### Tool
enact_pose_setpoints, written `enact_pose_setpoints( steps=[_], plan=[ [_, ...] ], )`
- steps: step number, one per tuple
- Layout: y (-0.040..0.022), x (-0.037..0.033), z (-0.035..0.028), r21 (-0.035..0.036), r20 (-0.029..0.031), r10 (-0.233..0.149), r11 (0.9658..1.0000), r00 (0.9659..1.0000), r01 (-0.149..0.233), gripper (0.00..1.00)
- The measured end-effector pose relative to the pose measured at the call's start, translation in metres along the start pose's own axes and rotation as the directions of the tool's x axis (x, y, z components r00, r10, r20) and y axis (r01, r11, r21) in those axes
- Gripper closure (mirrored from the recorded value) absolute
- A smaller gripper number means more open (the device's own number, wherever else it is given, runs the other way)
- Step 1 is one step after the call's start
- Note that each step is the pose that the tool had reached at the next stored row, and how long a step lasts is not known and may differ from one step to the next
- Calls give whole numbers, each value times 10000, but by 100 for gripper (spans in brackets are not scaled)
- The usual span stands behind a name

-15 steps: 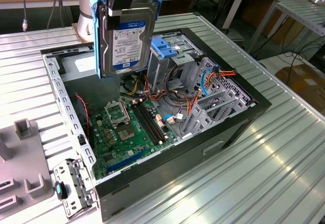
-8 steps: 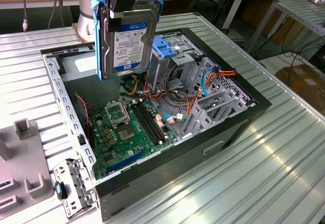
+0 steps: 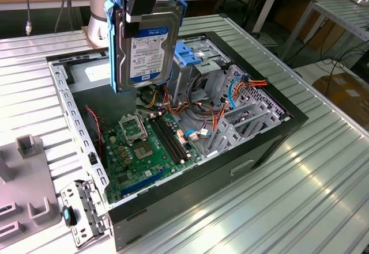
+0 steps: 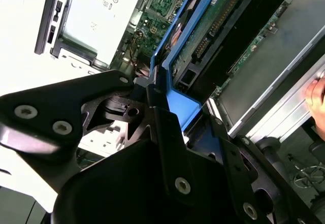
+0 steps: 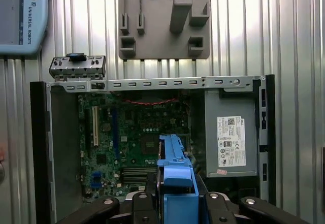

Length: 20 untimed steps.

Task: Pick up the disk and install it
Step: 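Insert the disk into the insertion slot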

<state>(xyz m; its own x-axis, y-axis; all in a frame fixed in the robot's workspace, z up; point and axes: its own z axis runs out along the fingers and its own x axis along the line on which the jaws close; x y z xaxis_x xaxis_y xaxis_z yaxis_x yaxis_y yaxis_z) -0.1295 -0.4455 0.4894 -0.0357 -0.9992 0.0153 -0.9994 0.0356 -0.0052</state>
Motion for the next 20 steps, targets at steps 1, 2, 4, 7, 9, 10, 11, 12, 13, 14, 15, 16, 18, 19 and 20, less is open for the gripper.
enact_pose_setpoints(
  steps=[1,2,4,7,9,10,11,12,13,14,15,16,18,19,20],
  plan=[
    [0,4,0,0,-2,0,10000,10000,0,63],
    [-1,13,0,0,-2,0,10000,10000,0,63],
    [-1,23,0,0,-4,0,10000,10000,0,63],
    [-2,39,1,1,-5,1,10000,10000,-1,63],
    [-3,57,2,0,-7,0,10000,10000,0,63],
    [-3,62,2,0,-7,0,10000,10000,0,63],
    [-3,68,3,1,-7,0,10000,10000,0,63],
    [-4,71,2,1,-8,0,10000,10000,0,63],
    [-4,75,2,0,-8,0,10000,10000,0,63],
    [-4,79,3,0,-9,0,10000,10000,0,63],
    [-5,83,3,0,-9,0,10000,10000,0,63],
    [-5,86,3,1,-9,0,10000,10000,0,63],
    [-6,95,3,1,-10,0,10000,10000,0,63],
    [-6,100,4,1,-10,0,10000,10000,0,63],
    [-7,104,4,1,-10,0,10000,10000,0,63]
  ],
)
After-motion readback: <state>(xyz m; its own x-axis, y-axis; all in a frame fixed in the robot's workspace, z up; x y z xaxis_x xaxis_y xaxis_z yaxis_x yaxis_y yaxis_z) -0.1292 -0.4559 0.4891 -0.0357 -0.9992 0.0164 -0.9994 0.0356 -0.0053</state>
